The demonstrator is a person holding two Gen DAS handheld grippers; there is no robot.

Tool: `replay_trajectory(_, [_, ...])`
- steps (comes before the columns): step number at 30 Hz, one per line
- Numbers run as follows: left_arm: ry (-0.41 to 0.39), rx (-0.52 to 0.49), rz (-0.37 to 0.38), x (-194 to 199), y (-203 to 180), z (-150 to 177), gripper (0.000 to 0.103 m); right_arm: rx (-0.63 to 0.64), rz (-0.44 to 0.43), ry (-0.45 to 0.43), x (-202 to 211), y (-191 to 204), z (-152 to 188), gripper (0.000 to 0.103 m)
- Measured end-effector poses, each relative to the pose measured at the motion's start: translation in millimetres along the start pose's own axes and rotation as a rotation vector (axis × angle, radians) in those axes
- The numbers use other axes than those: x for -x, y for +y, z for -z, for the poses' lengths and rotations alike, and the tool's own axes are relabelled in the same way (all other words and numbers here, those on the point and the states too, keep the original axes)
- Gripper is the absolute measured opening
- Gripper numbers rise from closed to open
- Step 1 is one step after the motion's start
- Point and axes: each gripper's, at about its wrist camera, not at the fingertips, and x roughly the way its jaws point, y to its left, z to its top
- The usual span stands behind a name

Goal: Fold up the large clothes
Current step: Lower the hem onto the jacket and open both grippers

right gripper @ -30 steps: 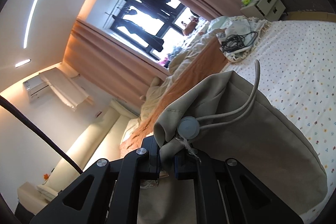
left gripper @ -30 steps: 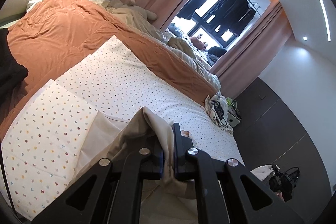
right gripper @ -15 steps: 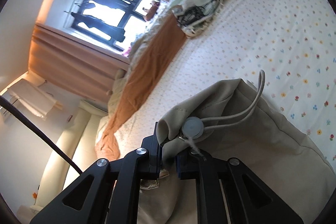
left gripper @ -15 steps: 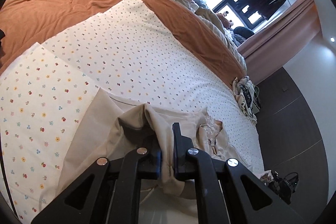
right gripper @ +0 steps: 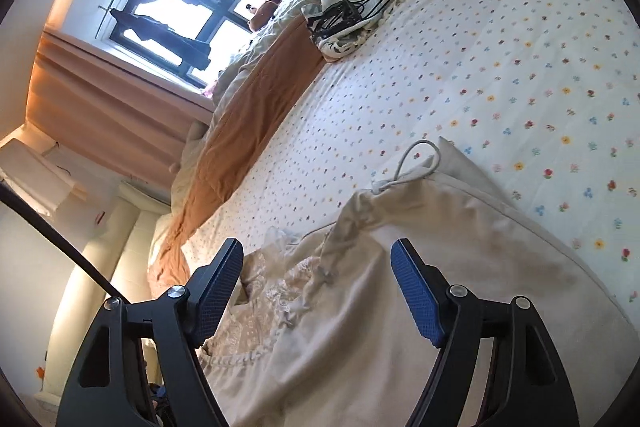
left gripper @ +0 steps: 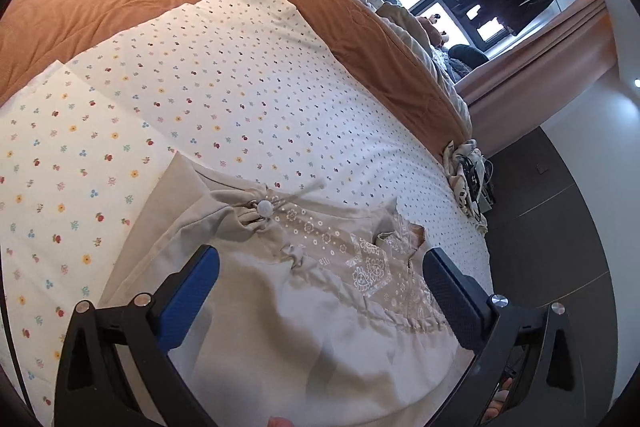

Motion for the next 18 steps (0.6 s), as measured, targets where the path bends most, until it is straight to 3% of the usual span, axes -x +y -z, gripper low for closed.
replay_trajectory(6, [-0.071, -0.008, -0.017, 66, 15, 13, 0.103, 0.052, 0.083, 0.008, 59, 19, 15, 0.075])
replay_trajectory(14, [-0.132, -0.004, -0.021, 133, 36, 38, 0.103, 0.137, 0.084, 0.041, 123, 50, 28, 0.075])
replay_trajectory(18, [-0.138, 0.011, -0.028, 154, 49, 53, 0.094, 0.180, 0.069, 0.044, 149, 64, 31, 0.075])
